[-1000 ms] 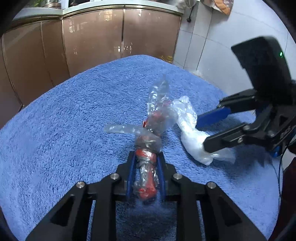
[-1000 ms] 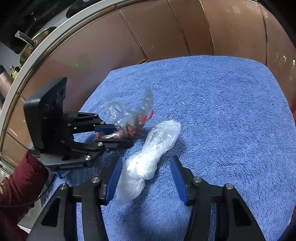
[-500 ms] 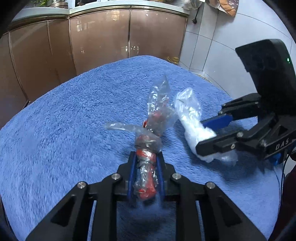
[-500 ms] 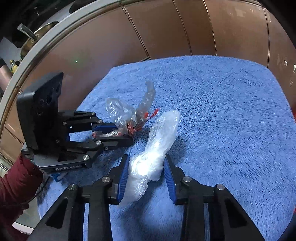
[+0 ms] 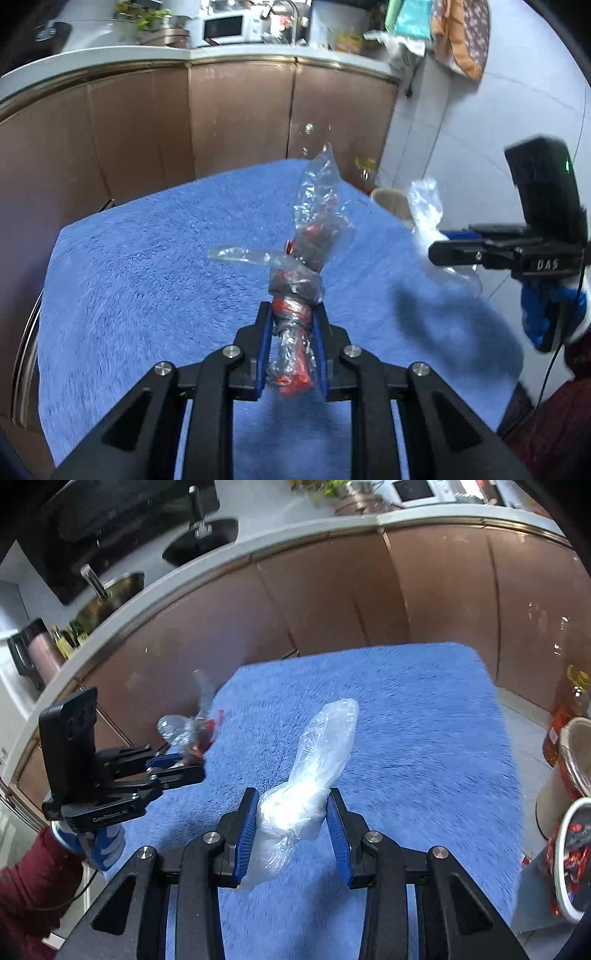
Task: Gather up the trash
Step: 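Grasp the red-filled plastic bag with the left tool while the right tool grasps the clear bag, then carry both plastic bags over the white bin with both tools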
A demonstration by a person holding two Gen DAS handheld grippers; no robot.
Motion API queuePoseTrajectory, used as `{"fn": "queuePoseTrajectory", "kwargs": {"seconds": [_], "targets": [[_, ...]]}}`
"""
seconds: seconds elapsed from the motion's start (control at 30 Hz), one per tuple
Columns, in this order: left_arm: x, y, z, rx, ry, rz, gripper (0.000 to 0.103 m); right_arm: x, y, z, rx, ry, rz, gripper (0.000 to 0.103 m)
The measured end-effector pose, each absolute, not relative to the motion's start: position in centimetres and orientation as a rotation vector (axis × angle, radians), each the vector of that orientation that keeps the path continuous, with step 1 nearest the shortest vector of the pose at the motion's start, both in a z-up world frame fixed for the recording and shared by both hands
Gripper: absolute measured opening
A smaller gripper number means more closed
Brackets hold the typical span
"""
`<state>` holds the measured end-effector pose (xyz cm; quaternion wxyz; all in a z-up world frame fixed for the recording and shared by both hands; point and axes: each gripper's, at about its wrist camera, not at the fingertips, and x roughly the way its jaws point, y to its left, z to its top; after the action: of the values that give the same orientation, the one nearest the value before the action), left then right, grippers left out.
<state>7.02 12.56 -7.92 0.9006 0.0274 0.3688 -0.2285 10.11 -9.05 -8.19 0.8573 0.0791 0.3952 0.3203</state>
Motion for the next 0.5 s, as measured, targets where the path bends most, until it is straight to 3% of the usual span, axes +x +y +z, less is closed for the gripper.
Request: {"fn": "queuePoseTrajectory", "kwargs": {"seconds": [0.5], "targets": [[3.7, 4.3, -1.7, 0.053, 0.643, -0.472, 0.019, 4.2, -18.4, -4.0, 0.205, 0.636, 0.443, 0.034]]}}
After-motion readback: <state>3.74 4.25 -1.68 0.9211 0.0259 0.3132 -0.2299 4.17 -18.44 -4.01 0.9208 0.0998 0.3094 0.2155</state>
